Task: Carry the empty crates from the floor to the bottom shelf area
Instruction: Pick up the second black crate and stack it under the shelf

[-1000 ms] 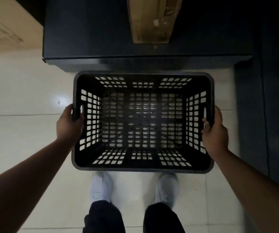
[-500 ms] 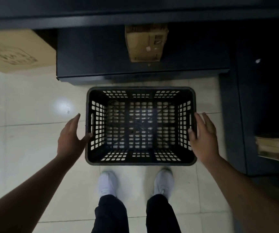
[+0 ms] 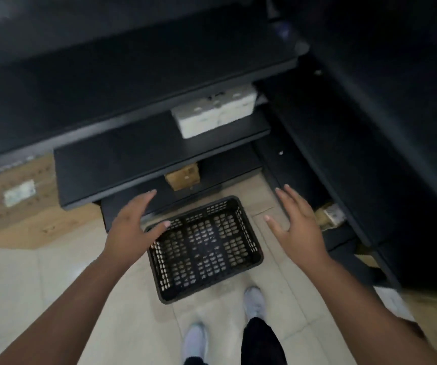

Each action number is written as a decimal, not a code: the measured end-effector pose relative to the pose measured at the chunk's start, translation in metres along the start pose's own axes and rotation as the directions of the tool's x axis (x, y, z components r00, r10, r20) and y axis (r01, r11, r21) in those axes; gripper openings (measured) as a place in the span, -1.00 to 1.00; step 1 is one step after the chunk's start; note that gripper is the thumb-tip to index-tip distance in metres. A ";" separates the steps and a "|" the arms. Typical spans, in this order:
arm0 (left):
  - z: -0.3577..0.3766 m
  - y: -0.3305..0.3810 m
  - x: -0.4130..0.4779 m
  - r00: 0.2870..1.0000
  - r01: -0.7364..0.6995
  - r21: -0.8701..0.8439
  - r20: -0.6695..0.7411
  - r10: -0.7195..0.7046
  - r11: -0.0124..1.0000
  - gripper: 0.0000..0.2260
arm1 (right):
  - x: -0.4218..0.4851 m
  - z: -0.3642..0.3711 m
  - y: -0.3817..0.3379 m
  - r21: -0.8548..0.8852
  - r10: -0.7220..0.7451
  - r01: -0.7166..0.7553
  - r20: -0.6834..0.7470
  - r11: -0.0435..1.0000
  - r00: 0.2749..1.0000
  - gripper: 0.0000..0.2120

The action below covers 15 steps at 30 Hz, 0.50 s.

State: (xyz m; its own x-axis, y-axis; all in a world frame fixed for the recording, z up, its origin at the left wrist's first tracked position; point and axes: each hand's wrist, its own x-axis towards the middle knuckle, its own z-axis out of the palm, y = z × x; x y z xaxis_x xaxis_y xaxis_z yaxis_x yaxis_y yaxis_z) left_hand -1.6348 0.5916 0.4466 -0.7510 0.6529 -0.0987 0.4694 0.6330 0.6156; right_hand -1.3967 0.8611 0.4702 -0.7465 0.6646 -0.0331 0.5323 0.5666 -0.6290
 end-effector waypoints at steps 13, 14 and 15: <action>-0.071 0.296 -0.085 0.750 -0.580 -0.171 0.270 0.604 0.796 -0.24 | -0.288 -0.237 -0.060 0.062 0.346 -0.363 -0.489 0.930 0.801 -0.31; -0.065 0.320 -0.099 0.710 -0.617 -0.189 0.284 0.644 0.764 -0.23 | -0.317 -0.248 -0.059 0.066 0.370 -0.397 -0.528 0.915 0.765 -0.31; -0.061 0.338 -0.109 0.683 -0.639 -0.205 0.293 0.670 0.741 -0.22 | -0.338 -0.256 -0.059 0.070 0.387 -0.423 -0.558 0.903 0.734 -0.31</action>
State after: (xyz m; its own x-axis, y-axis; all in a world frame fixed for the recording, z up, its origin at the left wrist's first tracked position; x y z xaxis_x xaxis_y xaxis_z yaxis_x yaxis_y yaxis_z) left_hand -1.4225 0.7089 0.7136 -0.0623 0.9913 0.1158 0.7326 -0.0334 0.6798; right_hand -1.0736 0.7281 0.7173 -0.1196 0.9789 0.1655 0.7686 0.1968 -0.6087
